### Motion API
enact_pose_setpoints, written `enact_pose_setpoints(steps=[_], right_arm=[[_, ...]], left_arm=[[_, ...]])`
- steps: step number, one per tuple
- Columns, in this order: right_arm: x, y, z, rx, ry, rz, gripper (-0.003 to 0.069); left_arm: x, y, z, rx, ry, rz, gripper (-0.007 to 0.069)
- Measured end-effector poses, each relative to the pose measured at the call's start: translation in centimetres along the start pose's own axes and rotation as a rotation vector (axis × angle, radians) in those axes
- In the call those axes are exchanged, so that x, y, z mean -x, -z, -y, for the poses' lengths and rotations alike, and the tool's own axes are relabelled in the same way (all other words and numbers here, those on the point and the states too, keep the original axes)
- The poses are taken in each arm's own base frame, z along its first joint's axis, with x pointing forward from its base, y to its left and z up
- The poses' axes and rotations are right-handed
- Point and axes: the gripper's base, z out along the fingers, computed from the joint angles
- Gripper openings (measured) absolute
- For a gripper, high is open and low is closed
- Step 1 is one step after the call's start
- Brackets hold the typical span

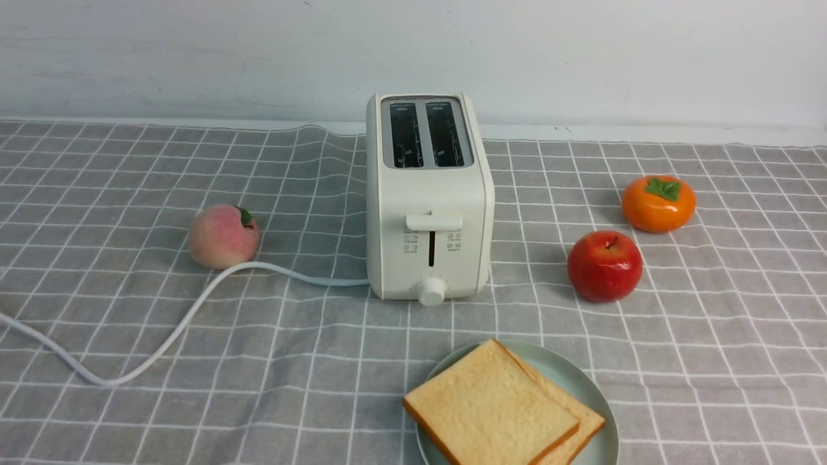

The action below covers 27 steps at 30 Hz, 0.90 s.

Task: Take toasted bread from bread machine on grey coffee table place on plate.

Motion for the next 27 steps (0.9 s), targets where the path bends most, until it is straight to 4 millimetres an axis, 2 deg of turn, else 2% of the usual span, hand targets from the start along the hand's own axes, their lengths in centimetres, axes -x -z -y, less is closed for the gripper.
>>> enact_pose_setpoints(steps=[27], right_arm=[[0.01,0.00,0.08,-0.008,-0.019,0.001,0.0165]], left_arm=[[0.00,0.00,0.00,0.000,-0.002,0.000,0.0091]])
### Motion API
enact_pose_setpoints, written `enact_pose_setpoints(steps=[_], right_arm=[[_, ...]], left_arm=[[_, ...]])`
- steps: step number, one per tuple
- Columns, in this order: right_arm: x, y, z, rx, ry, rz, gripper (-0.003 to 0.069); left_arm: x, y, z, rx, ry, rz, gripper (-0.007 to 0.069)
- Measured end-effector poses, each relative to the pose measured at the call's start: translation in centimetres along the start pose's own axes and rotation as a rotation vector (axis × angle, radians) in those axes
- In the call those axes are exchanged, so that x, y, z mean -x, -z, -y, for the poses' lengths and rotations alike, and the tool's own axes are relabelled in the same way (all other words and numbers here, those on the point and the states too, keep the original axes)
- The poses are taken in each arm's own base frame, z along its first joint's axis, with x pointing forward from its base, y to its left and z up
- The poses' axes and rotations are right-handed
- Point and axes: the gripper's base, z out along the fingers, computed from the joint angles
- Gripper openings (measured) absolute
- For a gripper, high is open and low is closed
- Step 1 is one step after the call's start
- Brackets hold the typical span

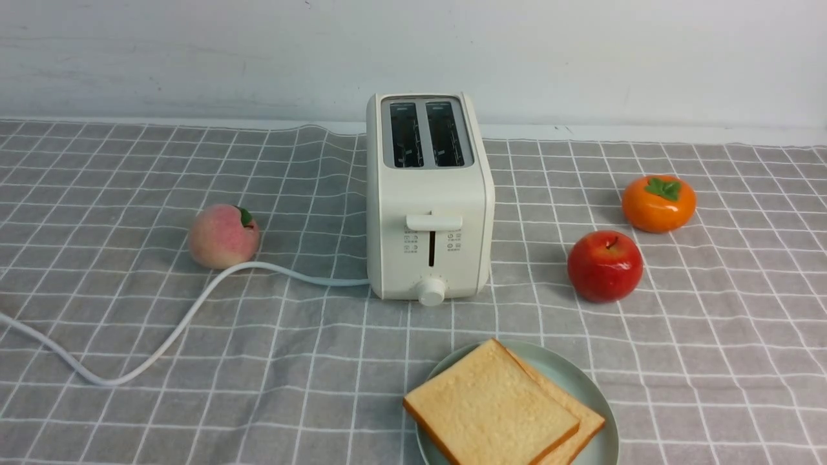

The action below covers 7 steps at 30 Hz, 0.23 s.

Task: Take toasted bread from bread machine on grey coffee table place on plate.

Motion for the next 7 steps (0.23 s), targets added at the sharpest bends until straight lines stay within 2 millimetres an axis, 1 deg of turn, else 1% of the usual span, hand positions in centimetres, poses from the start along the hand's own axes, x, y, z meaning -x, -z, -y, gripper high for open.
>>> enact_pose_setpoints(steps=[7], right_arm=[[0.00,0.00,0.00,0.000,0.000,0.000,0.0171]], left_arm=[[0.00,0.00,0.00,0.000,0.000,0.000,0.0092]])
